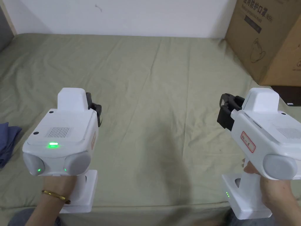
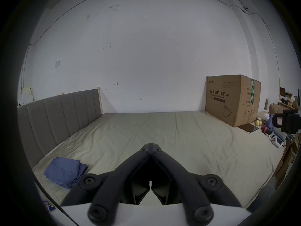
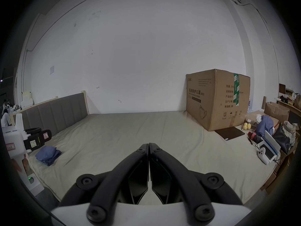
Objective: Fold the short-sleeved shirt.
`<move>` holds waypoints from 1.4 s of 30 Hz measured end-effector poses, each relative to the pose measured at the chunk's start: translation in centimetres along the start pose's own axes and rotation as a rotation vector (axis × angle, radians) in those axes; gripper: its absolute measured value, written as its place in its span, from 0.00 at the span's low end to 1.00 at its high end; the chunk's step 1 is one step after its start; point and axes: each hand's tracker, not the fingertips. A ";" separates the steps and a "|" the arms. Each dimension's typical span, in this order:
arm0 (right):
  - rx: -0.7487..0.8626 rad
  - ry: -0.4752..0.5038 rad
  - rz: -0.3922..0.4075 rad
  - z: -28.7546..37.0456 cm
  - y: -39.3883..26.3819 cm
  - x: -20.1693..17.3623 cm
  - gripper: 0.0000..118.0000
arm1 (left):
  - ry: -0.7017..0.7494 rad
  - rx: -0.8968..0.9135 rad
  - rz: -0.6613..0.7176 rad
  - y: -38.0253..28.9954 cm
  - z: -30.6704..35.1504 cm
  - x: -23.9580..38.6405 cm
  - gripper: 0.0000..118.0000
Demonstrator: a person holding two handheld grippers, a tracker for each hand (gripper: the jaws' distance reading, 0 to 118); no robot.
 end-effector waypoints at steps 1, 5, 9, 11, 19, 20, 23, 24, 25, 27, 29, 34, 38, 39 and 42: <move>-0.003 0.002 0.001 0.0 -0.2 0.0 0.00 | 0.003 -0.004 -0.004 -0.2 0.0 -0.1 0.00; -0.011 0.004 0.005 0.1 -0.5 -0.1 0.00 | 0.012 -0.017 0.005 -0.4 0.2 -0.3 0.00; -0.018 0.007 0.005 0.2 -0.6 -0.3 0.00 | 0.012 -0.023 0.005 -0.3 0.3 -0.3 0.00; -0.019 0.013 0.000 0.3 -0.6 -0.3 0.00 | 0.009 -0.026 -0.001 -0.4 0.4 -0.2 0.00; -0.011 0.014 0.011 0.5 -0.5 -0.7 0.02 | 0.003 -0.020 0.022 -0.1 0.6 -0.1 0.27; -0.009 0.009 0.010 0.5 -0.4 -0.7 0.16 | 0.004 -0.019 0.023 0.0 0.6 -0.1 0.48; -0.015 0.015 0.003 0.5 -0.3 -0.7 0.85 | 0.010 -0.007 0.031 0.4 0.7 -0.1 0.94; -0.011 0.013 0.000 0.6 -0.3 -0.7 0.91 | 0.010 -0.001 0.032 0.5 0.8 -0.1 1.00; -0.006 0.009 0.005 0.8 -0.2 -0.8 0.91 | 0.009 0.004 0.027 0.5 0.8 -0.2 1.00; -0.015 -0.001 0.026 0.7 -0.1 -1.0 0.93 | 0.019 0.012 0.008 0.7 1.0 -0.2 1.00; -0.019 0.005 0.026 0.7 -0.1 -0.9 0.97 | 0.018 0.010 0.002 0.8 1.0 -0.2 1.00; -0.020 0.007 0.010 0.6 -0.1 -0.8 0.98 | 0.016 0.005 0.013 0.5 1.0 -0.5 1.00; -0.020 0.008 0.018 0.6 -0.1 -1.0 0.98 | 0.018 0.000 0.011 0.4 1.0 -0.4 1.00; -0.019 0.010 0.016 0.6 -0.1 -1.0 0.98 | 0.019 0.001 0.009 0.4 1.0 -0.4 1.00; -0.018 0.014 0.015 0.6 -0.1 -1.1 0.97 | 0.018 -0.004 -0.002 0.3 1.0 -0.3 1.00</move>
